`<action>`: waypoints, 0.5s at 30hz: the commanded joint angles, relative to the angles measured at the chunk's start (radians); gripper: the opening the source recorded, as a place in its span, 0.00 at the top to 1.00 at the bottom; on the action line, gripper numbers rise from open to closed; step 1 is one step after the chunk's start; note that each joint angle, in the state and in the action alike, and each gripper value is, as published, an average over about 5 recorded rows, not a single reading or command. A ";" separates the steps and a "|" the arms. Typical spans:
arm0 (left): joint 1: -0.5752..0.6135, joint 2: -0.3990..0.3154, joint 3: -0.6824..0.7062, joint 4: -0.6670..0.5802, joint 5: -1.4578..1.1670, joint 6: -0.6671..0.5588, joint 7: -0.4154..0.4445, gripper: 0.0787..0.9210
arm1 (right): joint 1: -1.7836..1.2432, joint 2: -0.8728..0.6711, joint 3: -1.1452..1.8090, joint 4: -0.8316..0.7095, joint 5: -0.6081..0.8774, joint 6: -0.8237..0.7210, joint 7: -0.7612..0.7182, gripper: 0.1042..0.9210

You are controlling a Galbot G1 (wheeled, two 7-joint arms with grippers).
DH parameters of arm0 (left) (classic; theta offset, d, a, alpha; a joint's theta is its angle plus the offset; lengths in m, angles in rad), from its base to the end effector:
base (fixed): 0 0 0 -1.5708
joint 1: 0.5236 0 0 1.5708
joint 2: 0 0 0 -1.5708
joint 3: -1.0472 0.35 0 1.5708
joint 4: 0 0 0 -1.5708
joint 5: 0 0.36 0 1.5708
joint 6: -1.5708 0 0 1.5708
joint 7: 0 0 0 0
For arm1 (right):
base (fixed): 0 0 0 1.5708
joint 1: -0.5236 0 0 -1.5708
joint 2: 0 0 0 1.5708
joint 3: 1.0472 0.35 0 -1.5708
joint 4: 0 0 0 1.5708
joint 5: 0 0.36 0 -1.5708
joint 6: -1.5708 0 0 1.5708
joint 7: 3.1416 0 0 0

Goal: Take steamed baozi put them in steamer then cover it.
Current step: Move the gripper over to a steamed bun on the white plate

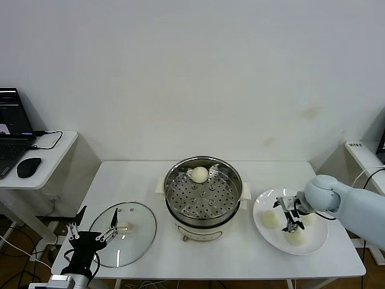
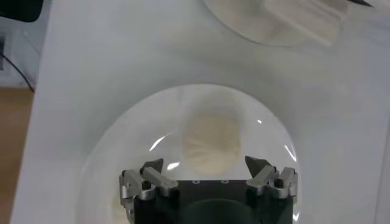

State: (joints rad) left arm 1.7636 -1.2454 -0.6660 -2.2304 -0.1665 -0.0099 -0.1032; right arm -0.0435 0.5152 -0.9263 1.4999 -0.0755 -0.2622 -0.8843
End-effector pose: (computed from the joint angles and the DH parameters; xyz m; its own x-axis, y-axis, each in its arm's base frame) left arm 0.1403 0.0796 -0.2677 -0.9997 -0.0101 0.0211 -0.0063 0.9847 0.1742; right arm 0.4410 -0.1511 -0.2295 -0.2446 -0.1055 0.9639 -0.9555 -0.1427 -0.2581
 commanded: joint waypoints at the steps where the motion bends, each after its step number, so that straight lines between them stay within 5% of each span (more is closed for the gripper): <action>1: 0.001 0.000 0.000 0.000 0.001 0.000 0.001 0.12 | -0.042 0.037 0.038 -0.057 -0.013 0.000 0.011 0.12; 15: 0.004 -0.001 -0.002 0.000 0.001 -0.001 0.001 0.12 | -0.078 0.080 0.070 -0.089 -0.028 -0.008 0.018 0.18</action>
State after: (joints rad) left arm 1.7669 -1.2468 -0.6679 -2.2303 -0.1659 -0.0110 -0.1026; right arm -0.1110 0.5822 -0.8671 1.4265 -0.0978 -0.2697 -0.8708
